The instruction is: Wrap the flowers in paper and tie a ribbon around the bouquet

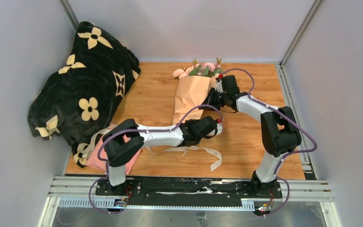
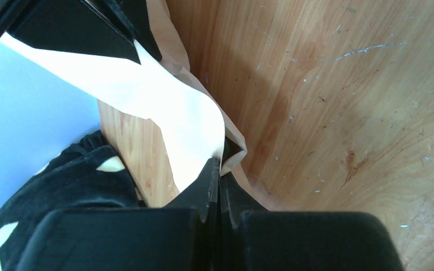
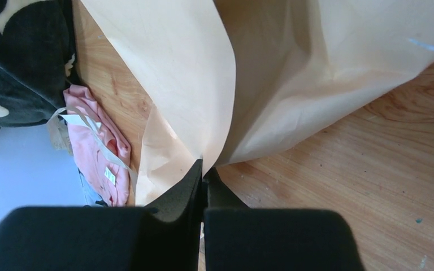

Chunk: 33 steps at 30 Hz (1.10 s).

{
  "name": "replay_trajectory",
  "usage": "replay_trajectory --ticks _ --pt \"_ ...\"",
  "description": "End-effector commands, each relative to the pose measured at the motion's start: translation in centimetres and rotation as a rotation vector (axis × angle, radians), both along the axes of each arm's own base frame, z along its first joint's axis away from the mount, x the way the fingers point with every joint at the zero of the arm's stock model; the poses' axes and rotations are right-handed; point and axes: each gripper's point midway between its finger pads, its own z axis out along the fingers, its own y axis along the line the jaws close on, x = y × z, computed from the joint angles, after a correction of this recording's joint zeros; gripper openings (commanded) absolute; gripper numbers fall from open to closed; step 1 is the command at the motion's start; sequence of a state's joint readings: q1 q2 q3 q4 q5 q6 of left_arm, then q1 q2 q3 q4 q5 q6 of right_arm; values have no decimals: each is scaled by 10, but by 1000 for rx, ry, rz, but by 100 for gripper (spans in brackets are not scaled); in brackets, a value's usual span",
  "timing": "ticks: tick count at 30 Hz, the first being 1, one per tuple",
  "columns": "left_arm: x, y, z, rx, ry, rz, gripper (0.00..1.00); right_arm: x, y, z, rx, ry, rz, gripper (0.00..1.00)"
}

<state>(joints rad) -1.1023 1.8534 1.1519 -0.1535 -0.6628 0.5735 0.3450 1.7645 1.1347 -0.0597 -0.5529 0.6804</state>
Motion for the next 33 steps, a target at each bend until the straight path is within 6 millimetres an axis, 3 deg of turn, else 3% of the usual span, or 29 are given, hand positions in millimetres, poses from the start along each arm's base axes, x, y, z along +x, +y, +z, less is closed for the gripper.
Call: replay_trajectory --ticks 1,5,9,11,14,20,24,33 --pt "4 2 13 -43 15 24 0 -13 -5 4 -60 -16 43 11" --pt "11 9 17 -69 25 43 0 -37 -35 8 -205 -55 63 45" --pt "12 14 15 -105 80 42 0 -81 -76 -6 -361 -7 59 52" --pt "10 15 17 -118 103 33 0 -107 -94 -25 -430 59 50 52" --pt "7 15 21 -134 114 22 0 -154 -106 -53 -473 184 75 51" --pt "5 19 25 -142 119 21 0 -212 -104 -68 -531 273 135 51" --pt "5 23 18 -126 127 30 0 -221 -119 -64 -591 263 111 53" --pt "4 25 22 -142 144 34 0 -238 -91 -77 -496 261 159 55"
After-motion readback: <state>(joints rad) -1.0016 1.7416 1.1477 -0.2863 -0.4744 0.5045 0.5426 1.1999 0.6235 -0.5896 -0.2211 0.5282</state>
